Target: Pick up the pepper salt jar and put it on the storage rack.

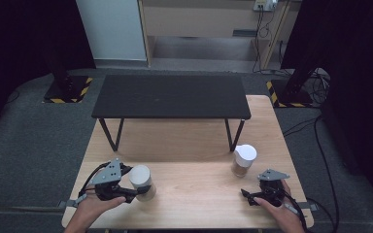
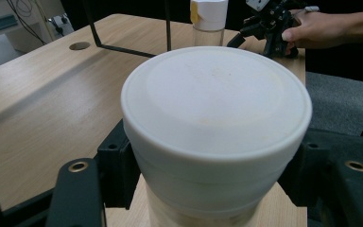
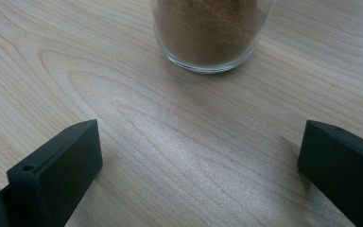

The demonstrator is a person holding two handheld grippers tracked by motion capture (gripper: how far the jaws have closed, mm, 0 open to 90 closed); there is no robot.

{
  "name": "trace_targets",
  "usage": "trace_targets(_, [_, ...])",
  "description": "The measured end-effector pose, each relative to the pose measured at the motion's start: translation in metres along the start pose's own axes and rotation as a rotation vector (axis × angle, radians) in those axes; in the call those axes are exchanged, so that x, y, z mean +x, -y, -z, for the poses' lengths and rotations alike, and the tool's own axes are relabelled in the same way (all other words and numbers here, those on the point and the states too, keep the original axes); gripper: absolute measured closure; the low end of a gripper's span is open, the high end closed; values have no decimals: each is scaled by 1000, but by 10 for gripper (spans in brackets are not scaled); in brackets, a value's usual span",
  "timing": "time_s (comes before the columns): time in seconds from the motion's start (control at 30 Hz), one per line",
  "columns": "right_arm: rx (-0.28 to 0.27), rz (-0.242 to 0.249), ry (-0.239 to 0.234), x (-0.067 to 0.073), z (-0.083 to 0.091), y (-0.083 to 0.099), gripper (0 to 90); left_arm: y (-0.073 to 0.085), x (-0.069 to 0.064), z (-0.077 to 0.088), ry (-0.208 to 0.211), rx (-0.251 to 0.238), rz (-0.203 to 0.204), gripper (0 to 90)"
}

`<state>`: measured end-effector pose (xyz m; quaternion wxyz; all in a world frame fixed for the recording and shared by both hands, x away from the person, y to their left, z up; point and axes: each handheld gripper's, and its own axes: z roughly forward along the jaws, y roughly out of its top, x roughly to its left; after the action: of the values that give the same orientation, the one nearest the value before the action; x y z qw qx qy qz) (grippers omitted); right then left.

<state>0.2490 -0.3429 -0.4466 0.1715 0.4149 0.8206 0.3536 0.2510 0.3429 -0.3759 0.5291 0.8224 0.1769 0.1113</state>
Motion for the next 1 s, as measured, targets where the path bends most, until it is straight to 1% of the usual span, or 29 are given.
trace_targets(0.1, [0, 0, 0, 0, 0, 0, 13, -5, 2, 1, -3, 8, -6, 331])
trace_targets(0.27, [0, 0, 0, 0, 0, 0, 14, -13, 5, 4, -4, -1, -5, 331])
trace_targets(0.37, [1, -2, 0, 0, 0, 0, 14, -19, 7, 4, -6, 1, -7, 331])
trace_targets(0.57, [1, -1, 0, 0, 0, 0, 14, -32, 13, 4, 9, 8, -14, 331])
trace_targets(0.8, [0, -2, 0, 0, 0, 0, 13, -43, 19, 4, 12, 0, -11, 331])
trace_targets(1.0, [0, 0, 0, 0, 0, 0, 14, -58, 25, 2, 13, 10, -19, 331])
